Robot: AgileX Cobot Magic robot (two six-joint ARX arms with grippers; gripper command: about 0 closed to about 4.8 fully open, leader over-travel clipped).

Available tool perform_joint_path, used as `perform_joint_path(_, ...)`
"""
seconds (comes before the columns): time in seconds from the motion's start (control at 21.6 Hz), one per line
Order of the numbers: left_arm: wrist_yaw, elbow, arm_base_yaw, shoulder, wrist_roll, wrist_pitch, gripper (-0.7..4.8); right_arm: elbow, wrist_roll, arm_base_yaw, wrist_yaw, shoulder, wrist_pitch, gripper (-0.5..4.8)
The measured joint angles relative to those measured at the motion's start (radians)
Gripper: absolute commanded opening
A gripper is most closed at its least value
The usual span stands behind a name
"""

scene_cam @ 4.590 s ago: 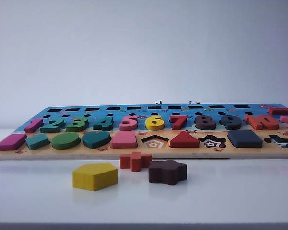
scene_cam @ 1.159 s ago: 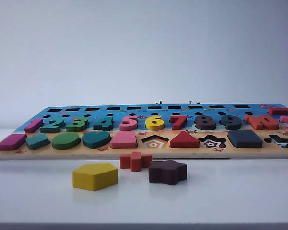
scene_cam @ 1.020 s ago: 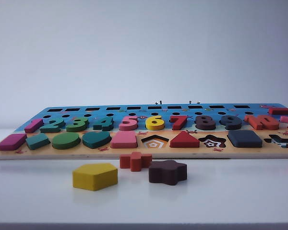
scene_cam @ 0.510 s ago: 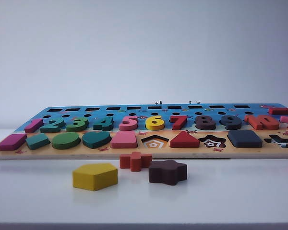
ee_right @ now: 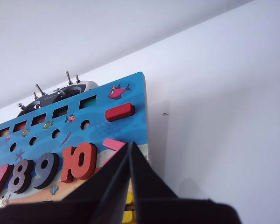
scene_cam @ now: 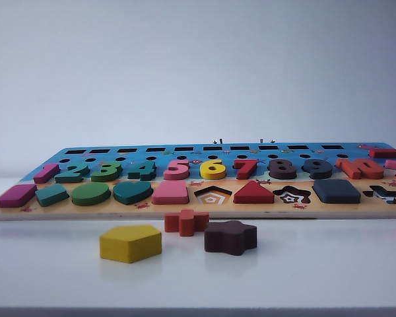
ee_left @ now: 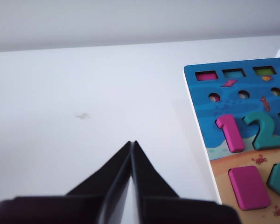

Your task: Insert the cube into the slot.

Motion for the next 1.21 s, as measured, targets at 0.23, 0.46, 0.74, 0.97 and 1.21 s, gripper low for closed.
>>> perform_joint_path(0.23, -0.008, 0.0, 0.0, 0.0, 0.013, 0.0, 0.07, 0.0, 0.0, 0.0, 0.0, 0.0, 0.0, -0.04)
perform_joint_path(0.46, -0.01, 0.0, 0.0, 0.0, 0.014, 0.0, 0.07, 0.0, 0.0, 0.0, 0.0, 0.0, 0.0, -0.04)
perform_joint_path(0.74, -0.011, 0.0, 0.0, 0.0, 0.014, 0.0, 0.07, 0.0, 0.0, 0.0, 0.0, 0.0, 0.0, -0.04)
perform_joint_path(0.97, -0.011, 0.0, 0.0, 0.0, 0.014, 0.0, 0.07, 0.0, 0.0, 0.0, 0.0, 0.0, 0.0, -0.04)
perform_joint_path(1.21, -0.011, 0.0, 0.0, 0.0, 0.014, 0.0, 0.07, 0.0, 0.0, 0.0, 0.0, 0.0, 0.0, -0.04)
